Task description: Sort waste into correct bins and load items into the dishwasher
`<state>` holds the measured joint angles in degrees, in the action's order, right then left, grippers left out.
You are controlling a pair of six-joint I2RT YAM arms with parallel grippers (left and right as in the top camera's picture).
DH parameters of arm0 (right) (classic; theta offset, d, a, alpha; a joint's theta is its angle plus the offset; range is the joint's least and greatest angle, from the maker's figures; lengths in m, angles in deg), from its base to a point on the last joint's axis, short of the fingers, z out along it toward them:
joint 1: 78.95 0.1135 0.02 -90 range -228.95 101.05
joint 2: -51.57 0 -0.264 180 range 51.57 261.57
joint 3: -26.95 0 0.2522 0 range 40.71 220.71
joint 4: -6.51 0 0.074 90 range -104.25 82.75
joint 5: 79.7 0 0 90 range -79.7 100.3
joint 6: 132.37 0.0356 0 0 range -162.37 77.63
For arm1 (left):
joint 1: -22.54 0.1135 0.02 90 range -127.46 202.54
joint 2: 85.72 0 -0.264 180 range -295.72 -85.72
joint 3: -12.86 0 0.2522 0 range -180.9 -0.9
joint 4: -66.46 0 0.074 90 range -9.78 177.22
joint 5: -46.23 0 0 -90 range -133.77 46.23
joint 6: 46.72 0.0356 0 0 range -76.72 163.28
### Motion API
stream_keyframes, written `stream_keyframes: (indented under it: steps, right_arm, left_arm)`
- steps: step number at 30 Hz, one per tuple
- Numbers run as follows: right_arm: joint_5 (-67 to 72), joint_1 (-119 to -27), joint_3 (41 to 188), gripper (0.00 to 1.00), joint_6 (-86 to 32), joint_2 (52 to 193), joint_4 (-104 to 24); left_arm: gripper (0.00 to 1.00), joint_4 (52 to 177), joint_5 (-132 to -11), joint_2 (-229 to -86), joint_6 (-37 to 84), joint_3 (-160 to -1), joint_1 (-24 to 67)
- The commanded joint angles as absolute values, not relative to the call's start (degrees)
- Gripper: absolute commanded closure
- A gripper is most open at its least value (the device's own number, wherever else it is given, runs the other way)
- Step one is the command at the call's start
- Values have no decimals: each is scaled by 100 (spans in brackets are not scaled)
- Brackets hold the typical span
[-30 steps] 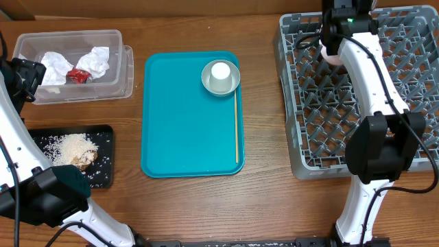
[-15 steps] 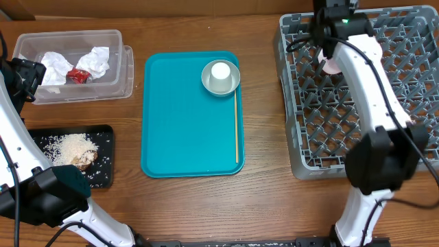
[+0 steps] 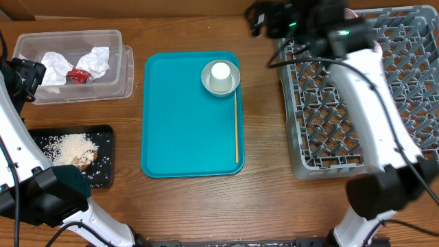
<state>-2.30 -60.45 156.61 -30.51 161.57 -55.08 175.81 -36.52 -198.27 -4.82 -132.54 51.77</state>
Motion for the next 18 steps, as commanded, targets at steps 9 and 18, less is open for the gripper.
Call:
stream_keyframes:
  steps: [9,18]
  right_arm:
    - [916,-5118,15648,0,-2723,17892,-5226]
    - [1536,-4705,15648,4,-2612,18436,-5014]
  left_arm:
    - [0,17574,-3657,-19884,-558,-13251,5138]
    - [0,17574,-3657,-19884,-556,-13251,5140]
